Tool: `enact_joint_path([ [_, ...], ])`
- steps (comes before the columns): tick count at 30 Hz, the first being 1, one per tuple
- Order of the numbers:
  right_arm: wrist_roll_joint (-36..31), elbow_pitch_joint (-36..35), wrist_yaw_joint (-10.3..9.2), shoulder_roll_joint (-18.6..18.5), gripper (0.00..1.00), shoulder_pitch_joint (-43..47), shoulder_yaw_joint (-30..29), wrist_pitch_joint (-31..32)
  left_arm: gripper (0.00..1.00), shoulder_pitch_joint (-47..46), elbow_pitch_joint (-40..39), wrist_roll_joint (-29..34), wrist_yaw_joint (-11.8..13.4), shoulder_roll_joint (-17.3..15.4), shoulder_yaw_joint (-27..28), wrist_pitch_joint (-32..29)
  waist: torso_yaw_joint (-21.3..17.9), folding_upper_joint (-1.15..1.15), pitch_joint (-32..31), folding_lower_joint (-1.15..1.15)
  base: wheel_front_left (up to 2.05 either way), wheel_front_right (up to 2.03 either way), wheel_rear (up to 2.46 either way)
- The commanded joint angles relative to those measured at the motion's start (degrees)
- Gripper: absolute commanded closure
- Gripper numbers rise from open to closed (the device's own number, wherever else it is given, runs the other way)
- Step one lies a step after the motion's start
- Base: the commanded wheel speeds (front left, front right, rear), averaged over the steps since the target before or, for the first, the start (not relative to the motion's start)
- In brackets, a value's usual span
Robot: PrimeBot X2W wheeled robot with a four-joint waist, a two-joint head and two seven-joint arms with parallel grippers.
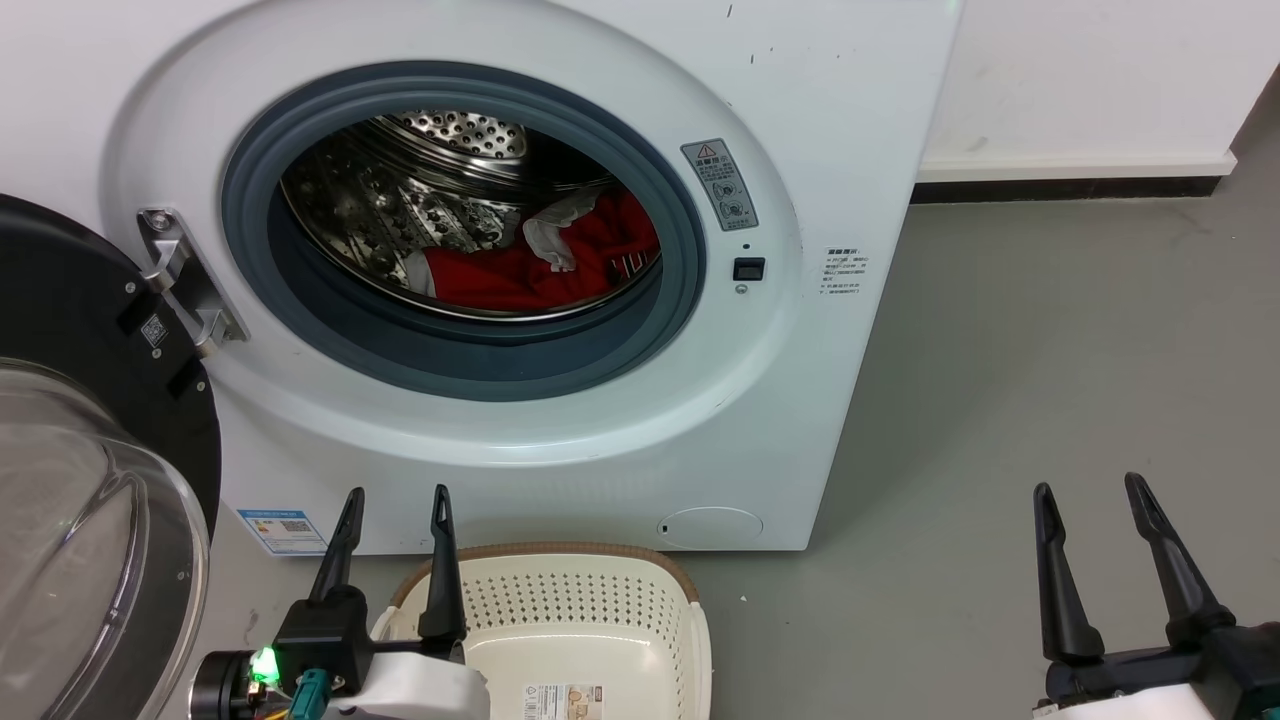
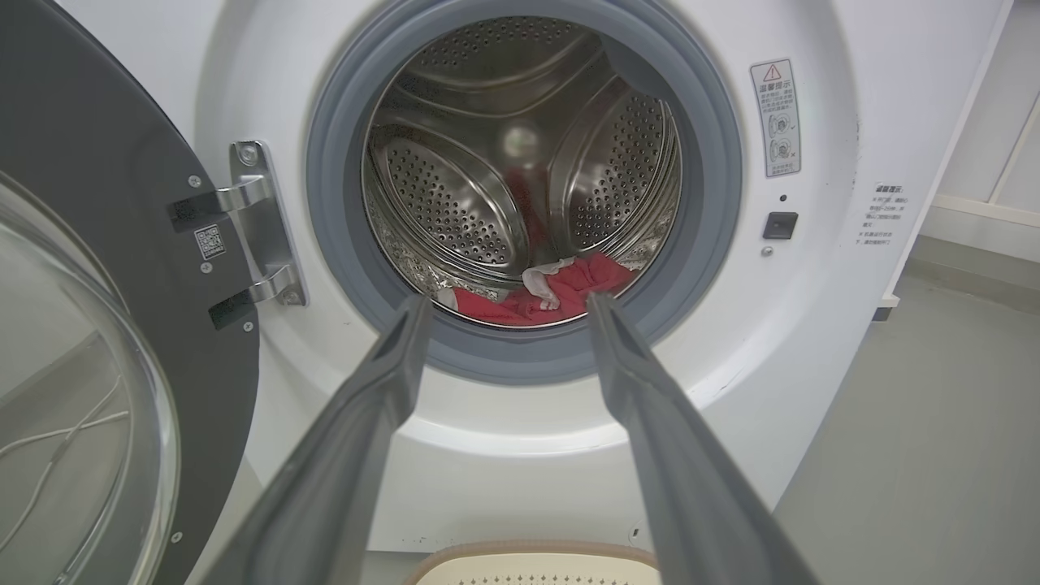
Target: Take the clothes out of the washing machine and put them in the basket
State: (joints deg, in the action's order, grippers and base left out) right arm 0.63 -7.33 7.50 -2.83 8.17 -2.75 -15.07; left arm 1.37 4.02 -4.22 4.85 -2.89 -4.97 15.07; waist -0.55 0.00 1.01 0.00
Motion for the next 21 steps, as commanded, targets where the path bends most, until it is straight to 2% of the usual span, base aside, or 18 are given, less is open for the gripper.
enact_joint_path([
  [1, 0.3, 0.1, -0.02, -0.1, 0.0, 0.1, 0.1, -0.2, 0.0, 0.4, 0.2, 0.1, 0.2, 0.0, 0.1, 0.2, 0.0, 0.0, 0.0, 0.0, 0.0, 0.0, 0.0],
  [12, 1.2, 0.0, -0.02, -0.1, 0.0, -1.1, 0.5, -0.2, 0.0, -0.7, 1.4, 0.6, -0.4, 0.0, 1.2, 0.2, -1.1, 0.0, 0.9, 0.0, 0.0, 0.0, 0.0],
  [21, 1.7, -1.3, -0.02, -0.1, 0.0, -4.5, 1.3, -0.2, 0.0, -10.3, 7.9, -0.3, -5.0, -1.0, 4.9, 0.2, -3.5, 0.0, 6.9, 0.0, 0.0, 0.0, 0.0],
])
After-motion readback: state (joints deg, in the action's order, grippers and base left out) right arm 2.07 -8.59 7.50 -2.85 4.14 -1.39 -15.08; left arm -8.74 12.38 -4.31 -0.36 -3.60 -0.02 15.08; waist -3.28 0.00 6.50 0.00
